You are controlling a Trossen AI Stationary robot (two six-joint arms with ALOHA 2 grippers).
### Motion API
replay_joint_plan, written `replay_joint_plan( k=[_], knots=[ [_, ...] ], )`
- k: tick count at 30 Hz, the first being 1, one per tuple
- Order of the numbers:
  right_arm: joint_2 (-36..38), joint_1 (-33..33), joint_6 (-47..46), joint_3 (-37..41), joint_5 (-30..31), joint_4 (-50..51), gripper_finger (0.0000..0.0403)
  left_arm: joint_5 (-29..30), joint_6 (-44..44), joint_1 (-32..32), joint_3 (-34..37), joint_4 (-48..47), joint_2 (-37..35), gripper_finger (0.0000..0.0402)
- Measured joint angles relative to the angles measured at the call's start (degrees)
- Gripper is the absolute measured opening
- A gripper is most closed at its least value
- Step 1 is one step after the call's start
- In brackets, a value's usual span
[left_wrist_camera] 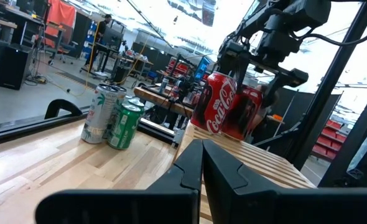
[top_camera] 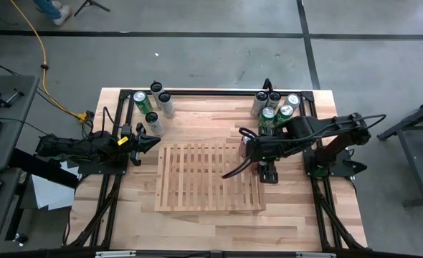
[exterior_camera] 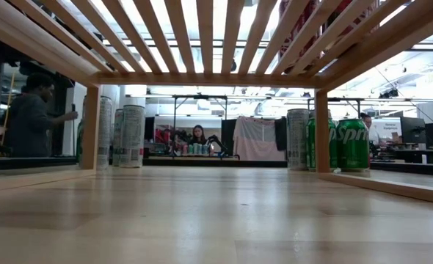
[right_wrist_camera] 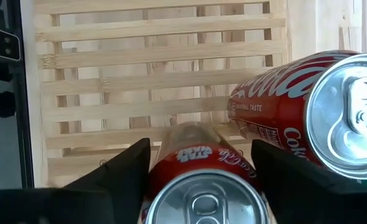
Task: Place canned beverage on shelf
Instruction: Put the red-white soda can on the shelf aligned with the other red-white soda can
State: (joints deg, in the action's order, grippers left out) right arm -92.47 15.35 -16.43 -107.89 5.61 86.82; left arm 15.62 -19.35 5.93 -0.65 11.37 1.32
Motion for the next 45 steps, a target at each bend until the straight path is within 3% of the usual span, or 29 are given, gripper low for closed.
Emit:
replay_joint_plan(
  k=[8,18,26,31,35,42,45],
  knots=[
    [0.0,0.0,0.0,0.0,0.2,-1.8,0.0197,0.0,0.0,0.0,0.0,0.0,0.0,0.0003],
    [0.0,0.0,2.2,-0.5,-0.4,-7.8,0.0193,0.0,0.0,0.0,0.0,0.0,0.0,0.0003],
    [0.0,-0.3,-0.3,-13.4,1.8,-7.8,0.0183,0.0,0.0,0.0,0.0,0.0,0.0,0.0003],
    [0.3,1.8,-7.4,-20.3,7.7,3.7,0.0103,0.0,0.0,0.0,0.0,0.0,0.0,0.0003],
    [2.4,3.7,-9.7,-17.4,7.0,3.1,0.0013,0.0,0.0,0.0,0.0,0.0,0.0,0.0003],
    [9.0,4.6,-16.7,-2.0,9.6,3.2,0.0003,0.0,0.0,0.0,0.0,0.0,0.0,0.0003],
    [13.1,4.1,-22.3,3.1,14.1,3.1,0.0004,0.0,0.0,0.0,0.0,0.0,0.0,0.0003]
  ],
)
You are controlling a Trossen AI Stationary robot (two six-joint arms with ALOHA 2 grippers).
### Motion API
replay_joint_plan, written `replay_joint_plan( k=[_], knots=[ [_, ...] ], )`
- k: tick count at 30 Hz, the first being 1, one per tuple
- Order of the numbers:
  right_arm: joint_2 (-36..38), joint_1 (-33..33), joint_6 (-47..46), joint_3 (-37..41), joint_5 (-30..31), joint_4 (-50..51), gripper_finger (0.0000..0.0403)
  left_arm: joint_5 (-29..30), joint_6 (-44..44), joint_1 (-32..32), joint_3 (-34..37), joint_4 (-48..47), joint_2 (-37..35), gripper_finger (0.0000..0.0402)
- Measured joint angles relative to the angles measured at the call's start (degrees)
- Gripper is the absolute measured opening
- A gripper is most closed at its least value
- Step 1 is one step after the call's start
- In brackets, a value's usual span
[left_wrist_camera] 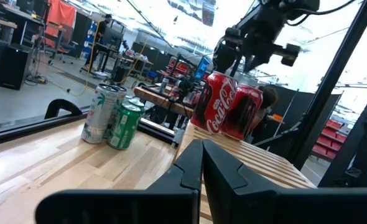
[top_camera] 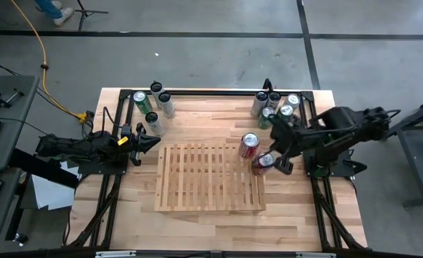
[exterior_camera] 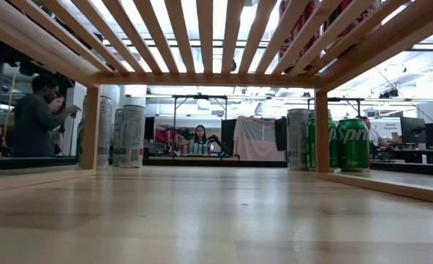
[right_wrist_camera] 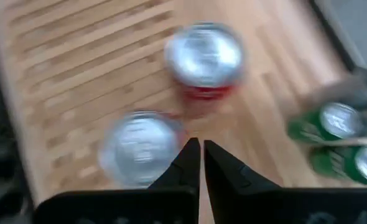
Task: Place canned beverage on shelf
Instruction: Put the red-white soda can on the shelf aligned with the other red-white soda can
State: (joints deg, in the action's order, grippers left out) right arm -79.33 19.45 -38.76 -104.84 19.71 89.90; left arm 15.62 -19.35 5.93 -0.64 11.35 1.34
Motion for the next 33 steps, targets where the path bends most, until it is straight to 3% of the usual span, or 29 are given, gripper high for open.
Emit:
replay_joint_plan(
  k=[4,10,15,23,33],
  knots=[
    [6.8,-1.8,-7.8,5.5,3.4,-0.2,0.0001,0.0,0.0,0.0,0.0,0.0,0.0,0.0003],
    [12.7,-1.6,-7.3,18.2,-10.1,-0.5,0.0,0.0,0.0,0.0,0.0,0.0,0.0,0.0003],
    [13.2,0.9,-2.0,26.0,-15.9,-10.0,0.0,0.0,0.0,0.0,0.0,0.0,0.0,0.0003],
    [12.6,1.2,1.4,28.7,-10.9,-15.7,0.0,0.0,0.0,0.0,0.0,0.0,0.0,0.0003],
    [10.0,1.2,5.3,28.7,-11.4,-19.1,0.0,0.0,0.0,0.0,0.0,0.0,0.0,0.0003]
  ],
)
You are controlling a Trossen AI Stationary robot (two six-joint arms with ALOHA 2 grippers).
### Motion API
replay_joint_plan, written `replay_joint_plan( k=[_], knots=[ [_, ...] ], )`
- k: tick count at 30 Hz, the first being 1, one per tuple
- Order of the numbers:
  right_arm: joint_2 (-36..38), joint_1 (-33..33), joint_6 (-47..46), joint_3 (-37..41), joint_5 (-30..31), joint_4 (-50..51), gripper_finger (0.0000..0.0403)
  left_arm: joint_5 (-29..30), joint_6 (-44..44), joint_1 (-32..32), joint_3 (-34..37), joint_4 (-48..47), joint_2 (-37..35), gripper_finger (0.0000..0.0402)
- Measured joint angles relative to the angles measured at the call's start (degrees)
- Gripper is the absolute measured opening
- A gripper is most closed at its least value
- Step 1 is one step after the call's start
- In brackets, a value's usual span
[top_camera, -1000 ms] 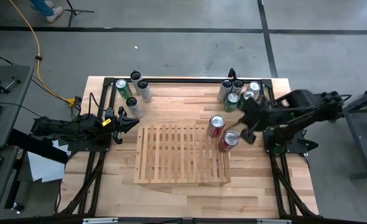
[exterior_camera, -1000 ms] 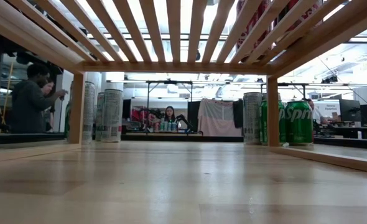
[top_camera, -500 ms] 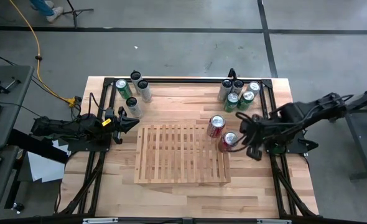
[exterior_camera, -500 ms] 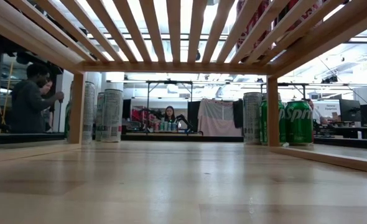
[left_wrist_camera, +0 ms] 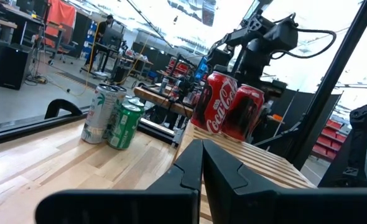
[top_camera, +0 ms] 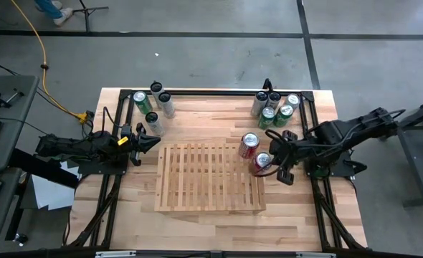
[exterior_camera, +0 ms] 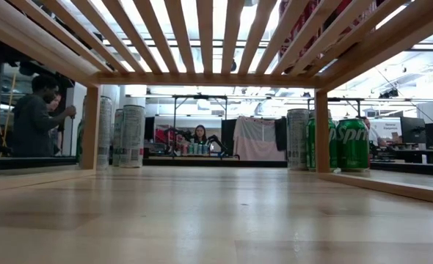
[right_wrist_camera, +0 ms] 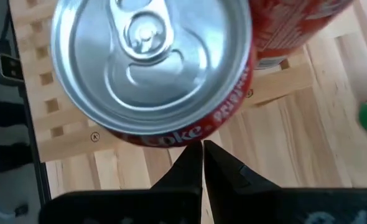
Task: Place canned beverage on shelf
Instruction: Put the red-white soda can on the shelf aligned with the other red-white soda can
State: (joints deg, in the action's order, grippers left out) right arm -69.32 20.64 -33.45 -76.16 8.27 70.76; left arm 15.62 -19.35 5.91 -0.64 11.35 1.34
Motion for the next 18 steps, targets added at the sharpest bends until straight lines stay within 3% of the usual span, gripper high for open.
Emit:
replay_joint_plan(
  k=[18],
  knots=[
    [-1.7,0.0,0.3,0.0,-0.6,-5.3,0.0,0.0,0.0,0.0,0.0,0.0,0.0,0.0003]
  ],
)
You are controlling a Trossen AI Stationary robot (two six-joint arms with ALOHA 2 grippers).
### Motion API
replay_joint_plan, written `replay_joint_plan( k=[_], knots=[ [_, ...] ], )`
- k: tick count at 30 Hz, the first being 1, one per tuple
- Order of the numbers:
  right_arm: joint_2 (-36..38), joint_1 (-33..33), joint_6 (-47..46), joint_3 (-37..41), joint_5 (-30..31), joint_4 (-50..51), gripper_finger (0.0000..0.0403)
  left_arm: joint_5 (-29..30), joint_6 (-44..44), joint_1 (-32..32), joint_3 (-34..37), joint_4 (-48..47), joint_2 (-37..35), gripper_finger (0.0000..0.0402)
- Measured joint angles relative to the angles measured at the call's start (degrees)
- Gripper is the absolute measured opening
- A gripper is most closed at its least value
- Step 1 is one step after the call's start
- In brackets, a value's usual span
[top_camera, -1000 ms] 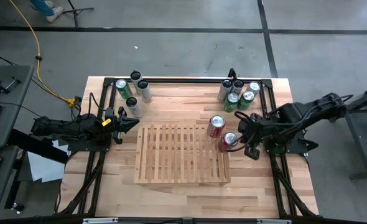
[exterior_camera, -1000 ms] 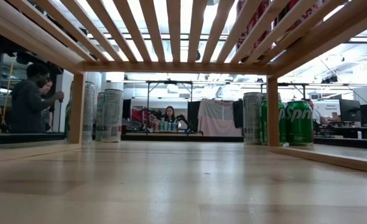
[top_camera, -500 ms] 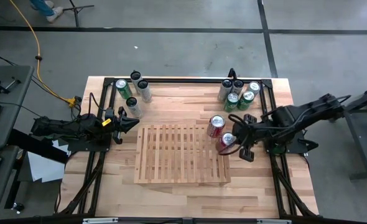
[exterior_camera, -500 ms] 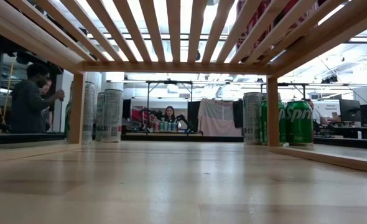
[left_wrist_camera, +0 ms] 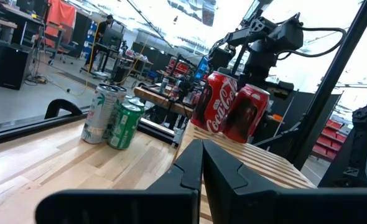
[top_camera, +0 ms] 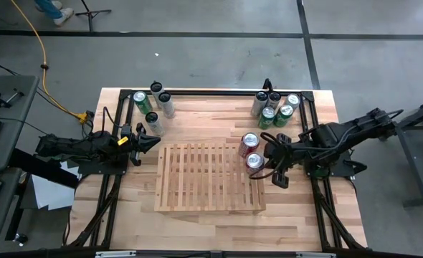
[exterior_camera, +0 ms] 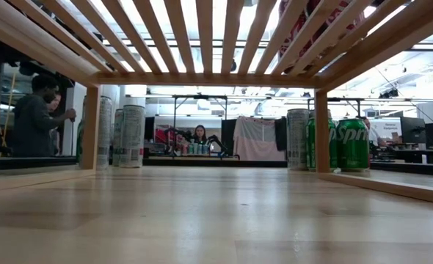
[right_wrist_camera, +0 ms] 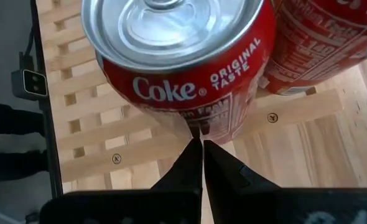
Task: Place canned beverage on shelf
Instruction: Put the red-white soda can on the shelf aligned with the other red-white soda can
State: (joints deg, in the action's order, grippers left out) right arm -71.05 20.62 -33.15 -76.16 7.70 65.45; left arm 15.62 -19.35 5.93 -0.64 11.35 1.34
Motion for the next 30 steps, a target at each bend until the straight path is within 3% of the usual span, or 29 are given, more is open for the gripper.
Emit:
replay_joint_plan(
  k=[23,30],
  knots=[
    [-0.7,0.0,-1.4,0.2,-0.8,8.5,0.0,0.0,0.0,0.0,0.0,0.0,0.0,0.0003],
    [-1.0,0.0,-0.9,4.8,-2.2,3.3,0.0,0.0,0.0,0.0,0.0,0.0,0.0,0.0003]
  ],
)
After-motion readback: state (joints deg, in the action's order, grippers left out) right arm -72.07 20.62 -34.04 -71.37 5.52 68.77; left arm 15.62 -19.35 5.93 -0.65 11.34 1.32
